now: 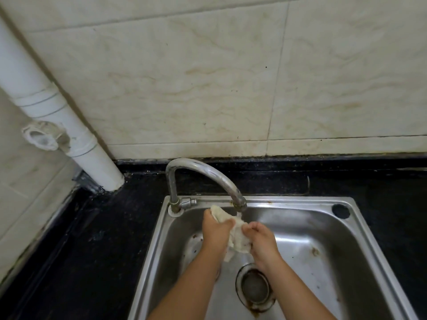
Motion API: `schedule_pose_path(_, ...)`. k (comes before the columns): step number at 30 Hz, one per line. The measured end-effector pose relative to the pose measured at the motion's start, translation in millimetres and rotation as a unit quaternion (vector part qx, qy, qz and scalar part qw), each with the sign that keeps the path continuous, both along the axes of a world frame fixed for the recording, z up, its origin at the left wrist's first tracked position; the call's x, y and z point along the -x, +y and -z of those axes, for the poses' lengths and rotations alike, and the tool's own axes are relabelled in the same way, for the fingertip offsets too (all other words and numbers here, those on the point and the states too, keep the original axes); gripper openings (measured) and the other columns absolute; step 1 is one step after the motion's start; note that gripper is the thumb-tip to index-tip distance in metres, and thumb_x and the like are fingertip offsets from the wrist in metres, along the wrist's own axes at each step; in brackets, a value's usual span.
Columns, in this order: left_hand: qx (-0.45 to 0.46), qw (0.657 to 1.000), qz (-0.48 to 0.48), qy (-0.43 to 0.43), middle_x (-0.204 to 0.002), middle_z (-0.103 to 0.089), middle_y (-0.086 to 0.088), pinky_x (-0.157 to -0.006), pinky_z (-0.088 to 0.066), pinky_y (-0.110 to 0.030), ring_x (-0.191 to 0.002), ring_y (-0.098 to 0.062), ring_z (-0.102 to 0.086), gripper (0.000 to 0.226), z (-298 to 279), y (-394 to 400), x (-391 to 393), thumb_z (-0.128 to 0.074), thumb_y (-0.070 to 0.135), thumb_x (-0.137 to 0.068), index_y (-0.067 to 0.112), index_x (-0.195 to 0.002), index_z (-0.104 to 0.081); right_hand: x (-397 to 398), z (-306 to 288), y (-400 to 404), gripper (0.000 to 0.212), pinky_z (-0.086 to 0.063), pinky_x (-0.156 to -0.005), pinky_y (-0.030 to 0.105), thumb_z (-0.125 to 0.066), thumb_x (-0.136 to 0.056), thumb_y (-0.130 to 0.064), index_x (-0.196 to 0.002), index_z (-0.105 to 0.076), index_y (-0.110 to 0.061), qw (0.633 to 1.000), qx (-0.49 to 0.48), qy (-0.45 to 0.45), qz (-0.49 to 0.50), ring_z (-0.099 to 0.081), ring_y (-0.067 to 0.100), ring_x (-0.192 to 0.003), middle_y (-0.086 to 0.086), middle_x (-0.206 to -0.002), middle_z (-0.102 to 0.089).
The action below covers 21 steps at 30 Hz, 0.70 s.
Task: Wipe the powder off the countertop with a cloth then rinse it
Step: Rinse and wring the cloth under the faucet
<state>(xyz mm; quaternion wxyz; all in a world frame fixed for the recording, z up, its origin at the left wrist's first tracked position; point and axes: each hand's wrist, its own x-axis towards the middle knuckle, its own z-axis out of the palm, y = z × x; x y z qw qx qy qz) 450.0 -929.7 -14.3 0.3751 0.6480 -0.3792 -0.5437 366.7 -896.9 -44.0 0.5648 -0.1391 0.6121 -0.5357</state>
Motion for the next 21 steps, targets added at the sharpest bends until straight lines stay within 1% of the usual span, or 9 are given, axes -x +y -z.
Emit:
schedule_pose_path(3,0.006,1.000,0.026,-0.010,-0.090,-0.054,-0.005,-0.076,-0.048,-0.032,-0.089,-0.023,-0.056,0.029,-3.2,-4.5,2.1,-0.060,-0.006,-0.080,0.010,-0.098,-0.043,13.0,-3.1,-2.0,0.027,-0.039,-0.057,0.026,-0.053,-0.089,0.000,-0.066,-0.048,-0.012,0.996,0.013,0.075,-0.038,-0.047,0.016,-0.066,0.005,-0.069,-0.051)
schedule_pose_path(8,-0.011,0.995,0.064,-0.073,-0.098,-0.059,-0.007,-0.082,-0.047,-0.031,-0.093,-0.022,-0.056,0.010,-1.0,2.6,6.7,-0.057,0.013,-0.088,0.012,-0.096,-0.050,19.6,-5.4,3.1,0.024,-0.038,-0.061,0.026,-0.052,-0.090,-0.002,-0.069,-0.050,-0.014,0.994,0.037,0.099,0.018,-0.045,0.016,-0.070,0.004,-0.073,-0.050)
schedule_pose_path(9,-0.006,0.994,0.071,-0.077,-0.096,-0.058,-0.005,-0.080,-0.046,-0.029,-0.093,-0.021,-0.055,0.006,0.2,4.8,7.8,-0.055,0.014,-0.089,0.016,-0.090,-0.049,19.4,-3.9,3.9,0.022,-0.039,-0.061,0.026,-0.050,-0.091,-0.003,-0.073,-0.051,-0.016,0.994,0.032,0.104,0.028,-0.046,0.016,-0.072,0.004,-0.077,-0.051)
schedule_pose_path(11,0.011,0.996,0.068,-0.062,-0.092,-0.056,-0.004,-0.074,-0.044,-0.027,-0.089,-0.021,-0.055,0.015,3.4,7.2,9.4,-0.053,0.012,-0.090,0.021,-0.082,-0.046,18.8,-1.8,3.9,0.022,-0.046,-0.068,0.030,-0.046,-0.092,-0.001,-0.088,-0.054,-0.021,0.996,0.028,0.076,0.033,-0.052,0.021,-0.080,0.006,-0.088,-0.055)
schedule_pose_path(13,0.013,0.998,0.055,-0.038,-0.091,-0.056,-0.005,-0.068,-0.043,-0.025,-0.087,-0.020,-0.054,0.006,2.3,6.9,11.5,-0.050,0.011,-0.092,0.016,-0.090,-0.048,17.2,-3.6,1.8,0.029,-0.048,-0.079,0.033,-0.043,-0.092,0.003,-0.104,-0.053,-0.022,0.998,0.021,0.053,0.005,-0.056,0.025,-0.093,0.009,-0.101,-0.058)
schedule_pose_path(15,0.004,0.999,0.020,-0.033,-0.095,-0.058,-0.008,-0.070,-0.044,-0.026,-0.088,-0.021,-0.055,0.009,2.6,2.7,12.2,-0.046,0.012,-0.094,0.010,-0.101,-0.052,16.1,-8.9,1.5,0.024,-0.046,-0.076,0.025,-0.045,-0.091,0.002,-0.099,-0.056,-0.018,0.991,0.019,0.123,-0.038,-0.055,0.022,-0.093,0.008,-0.101,-0.060)
schedule_pose_path(17,-0.010,0.999,-0.021,-0.025,-0.097,-0.061,-0.015,-0.079,-0.046,-0.032,-0.093,-0.028,-0.058,0.014,11.5,-4.2,11.9,-0.045,0.014,-0.094,0.005,-0.099,-0.055,14.2,-18.1,4.6,0.022,-0.043,-0.065,0.012,-0.049,-0.091,-0.002,-0.084,-0.057,-0.021,0.976,0.056,0.189,-0.088,-0.054,0.014,-0.084,-0.002,-0.088,-0.060)
schedule_pose_path(19,-0.040,0.998,-0.035,-0.019,-0.096,-0.062,-0.017,-0.085,-0.048,-0.037,-0.095,-0.032,-0.059,0.016,17.0,-7.4,14.3,-0.045,0.021,-0.095,0.009,-0.089,-0.055,12.2,-23.2,10.0,0.023,-0.041,-0.061,0.005,-0.050,-0.092,-0.004,-0.079,-0.055,-0.023,0.963,0.089,0.216,-0.131,-0.053,0.007,-0.079,-0.009,-0.081,-0.057)
schedule_pose_path(21,-0.066,0.997,-0.036,-0.004,-0.101,-0.063,-0.019,-0.091,-0.046,-0.043,-0.099,-0.034,-0.059,0.024,23.5,-11.0,18.2,-0.041,0.030,-0.096,0.011,-0.092,-0.056,9.4,-25.4,15.6,0.024,-0.042,-0.063,0.003,-0.046,-0.093,-0.003,-0.082,-0.054,-0.022,0.956,0.109,0.218,-0.161,-0.053,0.003,-0.077,-0.010,-0.080,-0.057)
